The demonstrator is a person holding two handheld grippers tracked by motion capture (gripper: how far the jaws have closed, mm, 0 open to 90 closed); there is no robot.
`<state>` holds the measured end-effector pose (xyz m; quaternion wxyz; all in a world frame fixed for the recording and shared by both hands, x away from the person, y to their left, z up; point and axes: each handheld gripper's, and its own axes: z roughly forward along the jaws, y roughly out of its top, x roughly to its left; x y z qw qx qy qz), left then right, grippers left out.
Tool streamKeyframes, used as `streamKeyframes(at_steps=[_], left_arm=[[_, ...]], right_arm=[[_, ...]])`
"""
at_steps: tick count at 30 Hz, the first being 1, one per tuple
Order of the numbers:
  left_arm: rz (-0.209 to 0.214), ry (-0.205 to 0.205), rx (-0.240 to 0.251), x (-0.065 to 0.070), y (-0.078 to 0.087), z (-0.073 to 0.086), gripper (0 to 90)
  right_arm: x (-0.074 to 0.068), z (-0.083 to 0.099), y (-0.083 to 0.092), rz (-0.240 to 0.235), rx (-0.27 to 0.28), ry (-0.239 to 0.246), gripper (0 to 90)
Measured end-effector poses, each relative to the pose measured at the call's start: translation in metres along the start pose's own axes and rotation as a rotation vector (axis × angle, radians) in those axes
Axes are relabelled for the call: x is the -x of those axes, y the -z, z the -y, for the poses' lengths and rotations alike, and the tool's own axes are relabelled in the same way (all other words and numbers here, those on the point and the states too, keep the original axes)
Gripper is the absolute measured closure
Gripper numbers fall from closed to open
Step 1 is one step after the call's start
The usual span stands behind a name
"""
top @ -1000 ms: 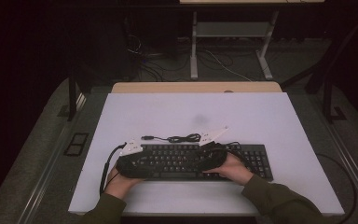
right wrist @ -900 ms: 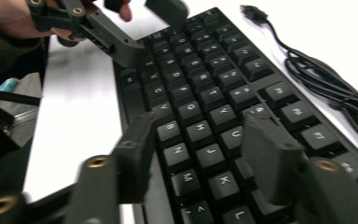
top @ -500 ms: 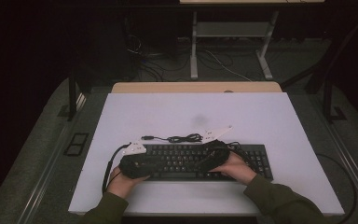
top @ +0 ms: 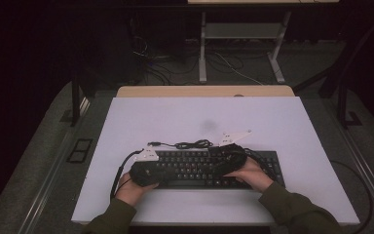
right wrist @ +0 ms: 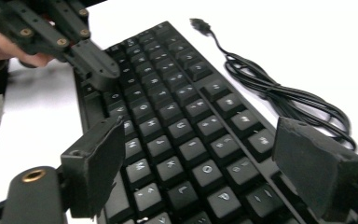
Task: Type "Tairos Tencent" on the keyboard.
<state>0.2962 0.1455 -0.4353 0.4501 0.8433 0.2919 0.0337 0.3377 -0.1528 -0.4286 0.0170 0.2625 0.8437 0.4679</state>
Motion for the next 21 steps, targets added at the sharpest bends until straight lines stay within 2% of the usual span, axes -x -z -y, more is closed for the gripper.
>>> streamKeyframes(at_steps=[7, 21], left_arm=[[-0.002, -0.011, -0.019, 0.0004, -0.0040, 0.0003, 89.1], [-0.001, -0.028, -0.045, 0.0018, -0.0082, 0.0020, 89.2]], right_arm=[[0.0049, 0.0014, 0.0030, 0.012, 0.007, -0.022, 14.6], [0.0049, 0.0025, 0.0030, 0.024, 0.008, -0.018, 14.5]])
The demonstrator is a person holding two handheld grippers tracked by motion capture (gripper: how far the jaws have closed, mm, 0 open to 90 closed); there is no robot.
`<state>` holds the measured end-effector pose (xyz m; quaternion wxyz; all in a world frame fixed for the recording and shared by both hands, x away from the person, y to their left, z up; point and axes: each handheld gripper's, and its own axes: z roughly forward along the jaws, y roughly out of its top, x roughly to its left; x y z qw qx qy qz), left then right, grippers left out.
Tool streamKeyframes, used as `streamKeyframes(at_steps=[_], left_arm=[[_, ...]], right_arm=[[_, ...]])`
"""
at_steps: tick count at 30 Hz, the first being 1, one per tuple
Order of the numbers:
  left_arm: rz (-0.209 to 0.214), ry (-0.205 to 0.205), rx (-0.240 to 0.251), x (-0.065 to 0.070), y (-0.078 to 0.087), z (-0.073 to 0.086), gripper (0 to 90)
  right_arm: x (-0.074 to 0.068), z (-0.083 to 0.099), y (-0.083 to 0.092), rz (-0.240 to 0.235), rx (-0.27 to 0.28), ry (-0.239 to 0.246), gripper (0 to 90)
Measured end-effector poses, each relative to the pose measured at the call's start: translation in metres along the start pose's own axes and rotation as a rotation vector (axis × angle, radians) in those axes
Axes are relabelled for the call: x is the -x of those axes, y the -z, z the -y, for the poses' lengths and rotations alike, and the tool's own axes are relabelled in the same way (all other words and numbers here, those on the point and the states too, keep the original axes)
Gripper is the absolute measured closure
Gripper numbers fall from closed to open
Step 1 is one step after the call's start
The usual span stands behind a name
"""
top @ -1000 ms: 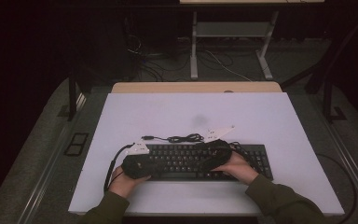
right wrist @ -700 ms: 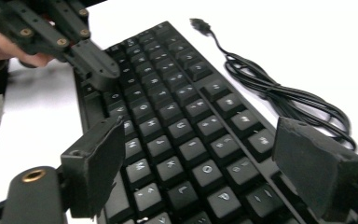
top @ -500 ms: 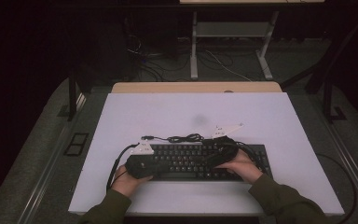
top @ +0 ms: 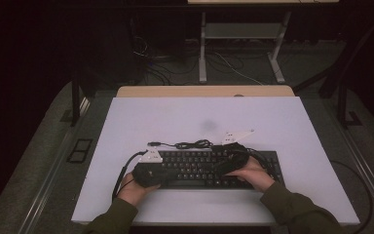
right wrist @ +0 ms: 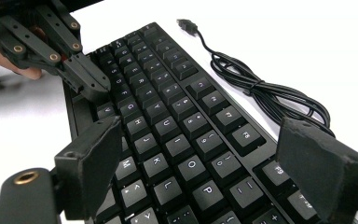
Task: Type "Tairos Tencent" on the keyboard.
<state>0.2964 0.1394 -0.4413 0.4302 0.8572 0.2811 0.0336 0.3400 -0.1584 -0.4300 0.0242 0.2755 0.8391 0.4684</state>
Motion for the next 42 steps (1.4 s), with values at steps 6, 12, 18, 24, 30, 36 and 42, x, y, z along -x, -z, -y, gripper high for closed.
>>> streamKeyframes(at_steps=[6, 12, 18, 24, 30, 36, 42], left_arm=[[-0.001, -0.001, -0.002, 0.000, 0.000, 0.000, 89.2], [-0.006, -0.009, 0.008, 0.000, 0.002, -0.001, 89.2], [-0.012, -0.006, 0.020, 0.000, 0.004, -0.002, 89.2], [-0.017, 0.000, 0.032, -0.002, 0.007, -0.004, 89.2], [-0.022, 0.001, 0.038, -0.004, 0.009, -0.005, 89.2], [-0.026, 0.000, 0.041, -0.007, 0.008, -0.009, 89.2], [-0.023, -0.009, 0.042, -0.011, 0.006, -0.013, 89.2]], right_arm=[[0.000, 0.000, 0.000, 0.001, 0.000, -0.001, 14.5], [0.000, 0.000, 0.000, 0.001, 0.000, -0.001, 14.5], [0.000, 0.000, 0.001, 0.003, 0.004, -0.001, 14.5], [0.001, 0.001, 0.002, 0.007, 0.002, 0.000, 14.5], [0.001, 0.003, 0.004, 0.014, 0.002, -0.004, 14.6], [0.002, 0.006, 0.008, 0.027, 0.007, -0.009, 14.6], [0.003, 0.011, 0.014, 0.040, 0.010, -0.018, 14.5]])
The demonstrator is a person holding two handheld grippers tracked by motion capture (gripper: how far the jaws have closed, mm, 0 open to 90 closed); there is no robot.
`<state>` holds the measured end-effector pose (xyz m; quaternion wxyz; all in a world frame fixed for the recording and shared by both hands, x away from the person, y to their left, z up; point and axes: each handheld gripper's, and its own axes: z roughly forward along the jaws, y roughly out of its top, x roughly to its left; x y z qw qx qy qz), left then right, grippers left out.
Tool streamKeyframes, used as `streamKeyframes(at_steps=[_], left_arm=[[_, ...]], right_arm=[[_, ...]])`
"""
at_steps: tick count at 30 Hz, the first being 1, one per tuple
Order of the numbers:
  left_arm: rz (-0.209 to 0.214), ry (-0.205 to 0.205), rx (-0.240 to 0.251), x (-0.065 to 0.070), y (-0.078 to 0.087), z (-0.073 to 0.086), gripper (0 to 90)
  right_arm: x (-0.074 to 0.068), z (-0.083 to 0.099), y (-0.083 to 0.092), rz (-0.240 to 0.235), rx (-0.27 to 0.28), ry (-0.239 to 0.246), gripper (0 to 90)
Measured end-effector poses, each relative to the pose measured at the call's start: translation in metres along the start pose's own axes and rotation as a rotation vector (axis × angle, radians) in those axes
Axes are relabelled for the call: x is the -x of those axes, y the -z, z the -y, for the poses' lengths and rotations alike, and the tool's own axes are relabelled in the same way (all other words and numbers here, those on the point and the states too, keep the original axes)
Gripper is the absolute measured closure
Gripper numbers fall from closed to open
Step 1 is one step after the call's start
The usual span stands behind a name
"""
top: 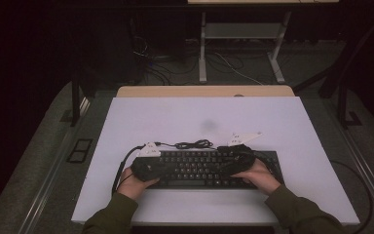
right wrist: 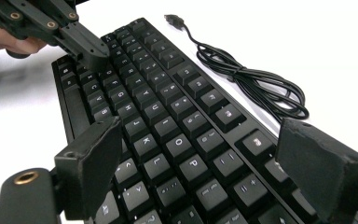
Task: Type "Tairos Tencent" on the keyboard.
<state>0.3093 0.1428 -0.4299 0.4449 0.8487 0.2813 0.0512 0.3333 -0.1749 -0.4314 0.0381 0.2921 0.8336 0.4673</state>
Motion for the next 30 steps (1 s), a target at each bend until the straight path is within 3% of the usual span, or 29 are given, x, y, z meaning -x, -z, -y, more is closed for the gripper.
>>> streamKeyframes(at_steps=[9, 23, 30], left_arm=[[0.000, -0.011, 0.002, -0.006, -0.003, -0.006, 89.2], [-0.071, 0.012, -0.018, -0.017, -0.002, -0.003, 89.2], [-0.069, 0.015, -0.033, -0.018, -0.004, -0.002, 89.2]], right_arm=[[0.001, 0.007, 0.008, 0.021, 0.000, -0.012, 14.6], [0.002, 0.009, 0.010, 0.026, 0.001, -0.012, 14.5], [0.002, 0.009, 0.010, 0.027, 0.001, -0.016, 14.5]])
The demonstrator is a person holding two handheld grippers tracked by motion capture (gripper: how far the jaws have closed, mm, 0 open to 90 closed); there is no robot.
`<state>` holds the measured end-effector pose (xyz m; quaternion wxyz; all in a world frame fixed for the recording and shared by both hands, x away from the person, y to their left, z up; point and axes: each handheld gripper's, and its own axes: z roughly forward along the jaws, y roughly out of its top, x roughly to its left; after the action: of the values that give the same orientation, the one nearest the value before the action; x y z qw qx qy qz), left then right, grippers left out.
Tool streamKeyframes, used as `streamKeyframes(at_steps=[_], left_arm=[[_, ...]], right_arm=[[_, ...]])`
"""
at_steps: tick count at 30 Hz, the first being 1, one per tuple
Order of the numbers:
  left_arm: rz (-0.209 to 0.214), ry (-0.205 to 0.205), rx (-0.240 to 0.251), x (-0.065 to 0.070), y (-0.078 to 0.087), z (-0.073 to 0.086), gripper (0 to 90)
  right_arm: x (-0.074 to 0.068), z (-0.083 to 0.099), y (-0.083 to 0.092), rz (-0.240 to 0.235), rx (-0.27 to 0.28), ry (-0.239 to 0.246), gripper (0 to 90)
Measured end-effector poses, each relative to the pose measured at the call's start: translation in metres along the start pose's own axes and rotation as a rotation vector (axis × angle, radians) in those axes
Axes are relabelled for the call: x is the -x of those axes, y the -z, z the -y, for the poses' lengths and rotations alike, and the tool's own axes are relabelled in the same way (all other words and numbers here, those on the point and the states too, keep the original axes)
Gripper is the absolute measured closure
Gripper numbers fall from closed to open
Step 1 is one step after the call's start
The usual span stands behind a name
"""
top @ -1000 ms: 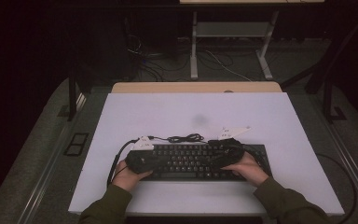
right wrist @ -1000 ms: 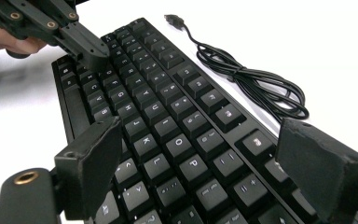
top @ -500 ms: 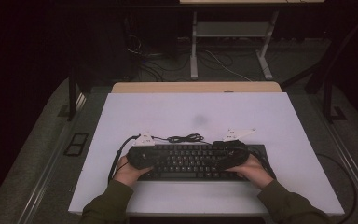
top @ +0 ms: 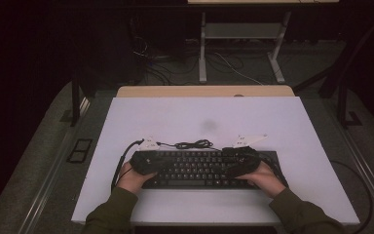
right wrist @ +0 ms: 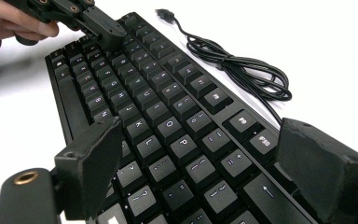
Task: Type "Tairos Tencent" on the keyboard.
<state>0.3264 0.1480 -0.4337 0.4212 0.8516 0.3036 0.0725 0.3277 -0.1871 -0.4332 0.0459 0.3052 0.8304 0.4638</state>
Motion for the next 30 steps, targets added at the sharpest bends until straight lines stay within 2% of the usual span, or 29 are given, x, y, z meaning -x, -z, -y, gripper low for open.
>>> streamKeyframes(at_steps=[8, 16, 30], left_arm=[[0.004, -0.001, -0.025, -0.0001, -0.0027, 0.0015, 89.2], [0.008, 0.012, -0.018, -0.0012, -0.0026, 0.0022, 89.2], [-0.006, 0.006, 0.002, -0.0001, 0.0022, 0.0017, 89.0]], right_arm=[[0.0002, 0.0001, -0.0001, 0.001, 0.000, 0.003, 14.6], [0.0001, 0.0001, 0.0002, 0.000, -0.002, -0.001, 14.6], [-0.0002, -0.0007, -0.0016, -0.016, -0.002, 0.007, 14.6]])
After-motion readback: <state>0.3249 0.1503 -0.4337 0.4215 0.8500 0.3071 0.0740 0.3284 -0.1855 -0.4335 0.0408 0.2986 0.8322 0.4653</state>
